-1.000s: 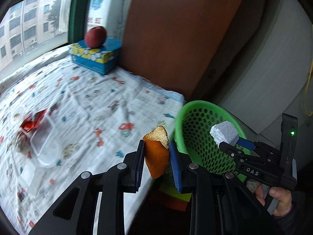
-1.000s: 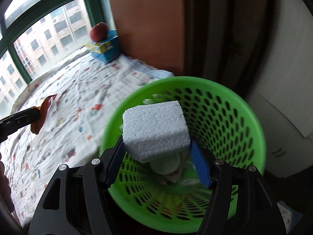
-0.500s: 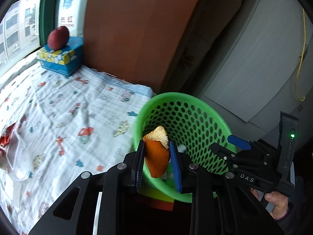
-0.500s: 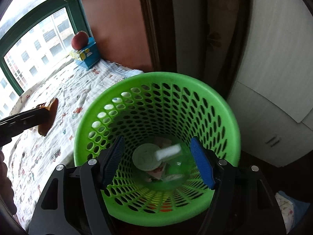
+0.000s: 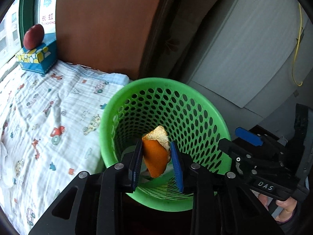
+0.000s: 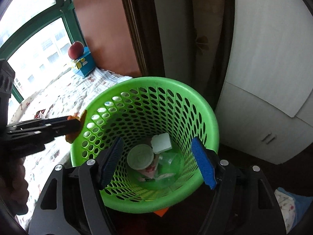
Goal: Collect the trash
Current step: 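Drop the foam block into the green basket with the right tool while the left tool drops the orange peel, then move both tools back over the sheet toward the clear containers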
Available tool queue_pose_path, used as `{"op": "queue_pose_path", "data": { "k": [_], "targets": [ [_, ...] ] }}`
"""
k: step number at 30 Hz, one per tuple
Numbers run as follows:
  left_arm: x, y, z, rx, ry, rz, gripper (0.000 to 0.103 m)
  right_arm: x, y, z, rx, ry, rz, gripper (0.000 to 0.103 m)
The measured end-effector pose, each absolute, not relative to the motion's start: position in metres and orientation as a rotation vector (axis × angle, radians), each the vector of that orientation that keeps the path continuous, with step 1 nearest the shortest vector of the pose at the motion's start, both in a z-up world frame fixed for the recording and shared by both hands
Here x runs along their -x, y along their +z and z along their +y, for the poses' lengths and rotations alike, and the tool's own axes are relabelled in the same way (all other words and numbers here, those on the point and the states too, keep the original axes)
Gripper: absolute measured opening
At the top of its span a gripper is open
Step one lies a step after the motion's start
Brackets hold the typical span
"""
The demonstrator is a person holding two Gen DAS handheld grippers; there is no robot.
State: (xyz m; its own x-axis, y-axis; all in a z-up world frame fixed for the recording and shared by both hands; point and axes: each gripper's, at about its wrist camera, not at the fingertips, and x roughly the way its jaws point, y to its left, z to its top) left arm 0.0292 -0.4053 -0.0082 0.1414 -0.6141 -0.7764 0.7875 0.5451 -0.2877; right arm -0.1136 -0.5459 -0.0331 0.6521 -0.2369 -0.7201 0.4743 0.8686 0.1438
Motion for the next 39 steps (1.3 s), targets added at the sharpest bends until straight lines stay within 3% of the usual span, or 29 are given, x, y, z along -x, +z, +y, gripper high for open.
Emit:
{"op": "queue_pose_path", "data": {
  "k": [3,5,19,39],
  "targets": [
    [-0.027,-0.009,-0.407,-0.198,-1.037,1.014,0.038,0.118,-0.033,-0.545,-0.339,-0.411,0.756,0.072],
    [-0.025,-0.008,-0.407,-0.2,-1.041,1.011,0.049,0.12,-0.032,-0.543,-0.34,-0.408,0.754,0.072],
    [-0.047,0.008,-0.326,-0.165,-0.898,0.957,0.052,0.102,-0.018,-0.501,-0.307,-0.314,0.727,0.072],
    [-0.134,-0.042,-0.114,-0.05,-0.489,0.991,0.052,0.008,-0.016,-0.392,-0.2,-0.083,0.77,0.074]
  ]
}}
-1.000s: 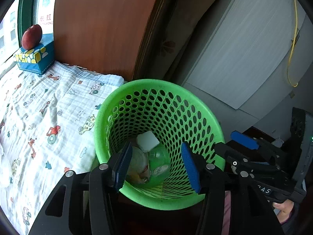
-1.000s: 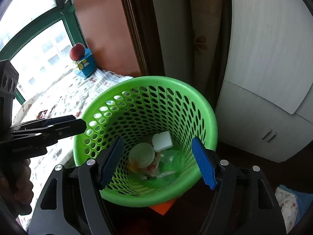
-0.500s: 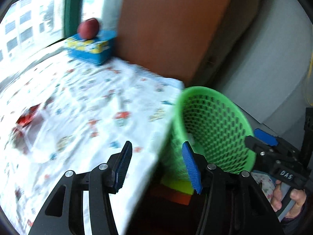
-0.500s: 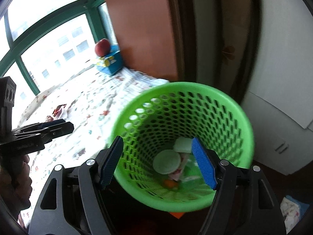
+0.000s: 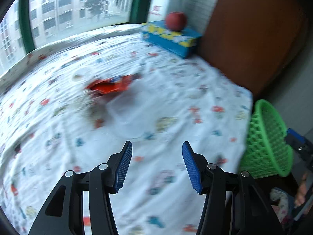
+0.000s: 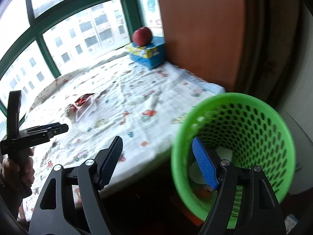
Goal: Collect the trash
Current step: 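Move both tools back over the sheet toward the clear containers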
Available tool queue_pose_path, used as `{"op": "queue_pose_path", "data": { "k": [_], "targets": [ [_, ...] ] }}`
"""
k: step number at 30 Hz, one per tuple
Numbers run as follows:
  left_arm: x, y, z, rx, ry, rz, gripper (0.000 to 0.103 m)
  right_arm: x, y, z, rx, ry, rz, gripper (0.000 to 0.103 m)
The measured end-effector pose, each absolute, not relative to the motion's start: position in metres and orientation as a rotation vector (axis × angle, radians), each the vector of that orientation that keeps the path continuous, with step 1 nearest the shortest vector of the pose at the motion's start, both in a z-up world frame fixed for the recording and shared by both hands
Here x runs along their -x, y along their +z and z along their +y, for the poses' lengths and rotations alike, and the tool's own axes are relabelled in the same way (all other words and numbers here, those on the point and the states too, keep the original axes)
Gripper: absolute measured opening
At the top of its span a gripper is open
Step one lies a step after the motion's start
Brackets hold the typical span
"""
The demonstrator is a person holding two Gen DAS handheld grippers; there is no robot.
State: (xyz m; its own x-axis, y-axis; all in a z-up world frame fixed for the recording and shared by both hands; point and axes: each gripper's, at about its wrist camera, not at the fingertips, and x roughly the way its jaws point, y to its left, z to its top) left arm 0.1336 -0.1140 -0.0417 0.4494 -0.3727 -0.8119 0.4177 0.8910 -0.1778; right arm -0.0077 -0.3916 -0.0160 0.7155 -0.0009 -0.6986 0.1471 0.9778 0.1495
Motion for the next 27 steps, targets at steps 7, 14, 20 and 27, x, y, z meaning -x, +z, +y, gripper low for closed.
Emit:
{"op": "queue_pose_path", "data": {
  "k": [7,14,20,27],
  "targets": [
    [-0.155,-0.069,-0.069,-0.088,-0.435,1.025,0.058,-0.021,-0.021,-0.354,-0.167,-0.018,0.795,0.074],
    [-0.166,-0.086,-0.064,-0.145,-0.482,1.012,0.073,-0.044,-0.027,-0.329,-0.141,0.022,0.82,0.075],
    [-0.172,-0.091,-0.065,-0.177,-0.488,1.002,0.073,-0.058,-0.032,-0.315,-0.121,0.041,0.838,0.075],
    [-0.178,-0.106,-0.069,-0.251,-0.493,1.007,0.073,-0.075,-0.038,-0.306,-0.111,0.061,0.86,0.075]
  ]
}}
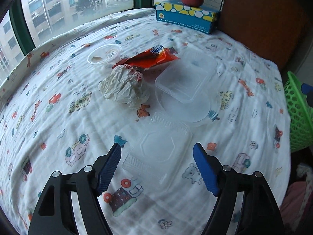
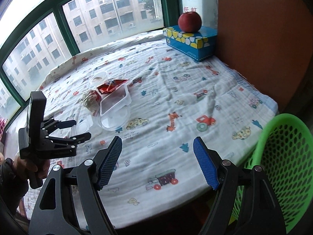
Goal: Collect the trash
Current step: 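Move both tools back over the sheet toward the clear containers, then grasp the clear plastic box with the left tool while the right tool grasps the red snack wrapper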
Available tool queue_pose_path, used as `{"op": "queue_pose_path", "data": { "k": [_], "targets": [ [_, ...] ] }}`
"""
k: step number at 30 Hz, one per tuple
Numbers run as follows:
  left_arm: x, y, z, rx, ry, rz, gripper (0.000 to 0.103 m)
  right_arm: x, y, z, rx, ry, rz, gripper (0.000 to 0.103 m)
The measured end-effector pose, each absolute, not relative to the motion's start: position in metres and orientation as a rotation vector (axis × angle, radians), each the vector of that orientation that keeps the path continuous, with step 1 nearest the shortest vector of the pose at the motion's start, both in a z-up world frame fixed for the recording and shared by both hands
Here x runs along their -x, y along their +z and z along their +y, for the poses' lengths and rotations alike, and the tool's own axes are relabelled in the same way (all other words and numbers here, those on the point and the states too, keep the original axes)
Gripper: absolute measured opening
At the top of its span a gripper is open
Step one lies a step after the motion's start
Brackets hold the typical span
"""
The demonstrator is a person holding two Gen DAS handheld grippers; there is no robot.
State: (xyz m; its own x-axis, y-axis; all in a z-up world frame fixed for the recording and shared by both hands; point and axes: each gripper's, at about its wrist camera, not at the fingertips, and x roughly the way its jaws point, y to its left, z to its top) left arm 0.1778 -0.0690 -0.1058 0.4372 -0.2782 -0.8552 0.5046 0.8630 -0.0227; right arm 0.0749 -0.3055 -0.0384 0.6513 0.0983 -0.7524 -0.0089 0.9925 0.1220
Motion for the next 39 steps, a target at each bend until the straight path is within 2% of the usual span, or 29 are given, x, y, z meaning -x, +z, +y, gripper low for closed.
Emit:
{"op": "queue_pose_path", "data": {
  "k": [5,24,38,39],
  "targets": [
    [-0.178,-0.112,-0.068,-0.247,-0.502,1.01,0.057,-0.088,-0.043,-0.296,-0.103,0.085,0.876,0.075],
    [-0.172,-0.063,-0.019,-0.113,-0.496,0.934,0.055,-0.193,-0.048,-0.237,-0.005,0.295,0.928,0.075],
    [-0.196,-0.061,0.014,-0.032,-0.441,0.951,0.055,-0.299,-0.07,-0.196,0.199,0.584,1.072,0.075],
    [-0.197,-0.061,0.014,-0.028,-0.441,0.951,0.055,-0.304,-0.072,-0.192,0.224,0.6,1.08,0.08]
  ]
}}
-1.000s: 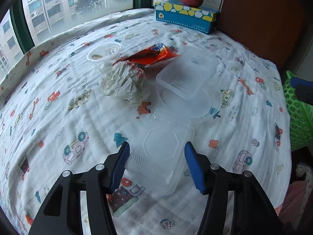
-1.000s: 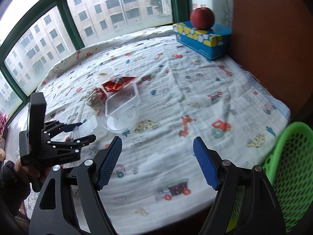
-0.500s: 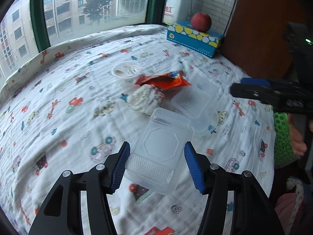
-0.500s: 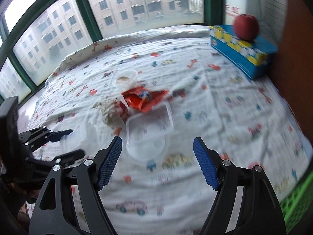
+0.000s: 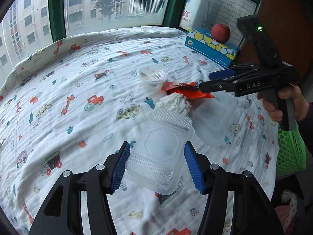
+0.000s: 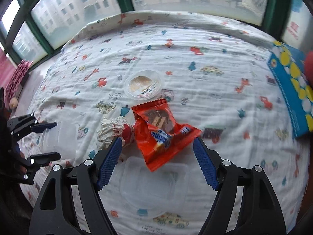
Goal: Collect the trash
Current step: 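Grasp the clear plastic box with the left tool while the right tool grasps the red snack wrapper, then carry the red wrapper to the green basket and release it with the right tool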
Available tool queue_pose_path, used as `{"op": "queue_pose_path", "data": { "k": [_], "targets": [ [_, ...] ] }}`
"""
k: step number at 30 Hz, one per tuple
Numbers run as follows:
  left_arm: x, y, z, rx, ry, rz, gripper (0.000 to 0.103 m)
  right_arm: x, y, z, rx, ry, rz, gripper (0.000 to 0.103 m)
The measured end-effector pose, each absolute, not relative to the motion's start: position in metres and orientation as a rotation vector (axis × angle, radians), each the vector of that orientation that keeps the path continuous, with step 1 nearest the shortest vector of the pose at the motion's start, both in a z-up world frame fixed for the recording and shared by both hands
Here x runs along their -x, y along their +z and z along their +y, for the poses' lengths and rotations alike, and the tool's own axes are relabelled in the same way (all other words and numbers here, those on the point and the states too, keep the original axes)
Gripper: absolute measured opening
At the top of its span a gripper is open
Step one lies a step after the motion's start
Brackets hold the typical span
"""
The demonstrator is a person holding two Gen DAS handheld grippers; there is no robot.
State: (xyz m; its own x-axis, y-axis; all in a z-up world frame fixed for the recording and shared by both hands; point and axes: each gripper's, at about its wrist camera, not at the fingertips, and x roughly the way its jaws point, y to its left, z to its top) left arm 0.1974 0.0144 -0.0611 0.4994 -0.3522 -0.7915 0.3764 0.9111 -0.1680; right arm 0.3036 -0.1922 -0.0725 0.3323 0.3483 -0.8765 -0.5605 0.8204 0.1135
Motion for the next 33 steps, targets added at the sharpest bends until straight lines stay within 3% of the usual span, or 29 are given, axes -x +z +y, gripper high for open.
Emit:
{"op": "queue_pose_path", "data": {
  "k": [2,15,20,24,33],
  "targets": [
    [-0.201,-0.061,0.016,-0.021,-0.438,0.952,0.055,-0.309,-0.076,-0.186,0.263,0.633,1.088,0.085],
    [-0.214,-0.069,0.019,0.012,-0.419,0.975,0.055,-0.343,-0.119,-0.176,0.317,0.698,1.217,0.085],
    [-0.215,-0.069,0.018,0.008,-0.416,0.979,0.055,-0.342,-0.119,-0.18,0.251,0.695,1.195,0.075],
    [-0.214,-0.067,0.015,0.013,-0.419,0.979,0.055,-0.337,-0.116,-0.182,0.247,0.653,1.17,0.06],
    [-0.208,-0.05,0.006,0.003,-0.425,0.956,0.055,-0.314,-0.079,-0.202,0.129,0.575,1.045,0.056]
  ]
}}
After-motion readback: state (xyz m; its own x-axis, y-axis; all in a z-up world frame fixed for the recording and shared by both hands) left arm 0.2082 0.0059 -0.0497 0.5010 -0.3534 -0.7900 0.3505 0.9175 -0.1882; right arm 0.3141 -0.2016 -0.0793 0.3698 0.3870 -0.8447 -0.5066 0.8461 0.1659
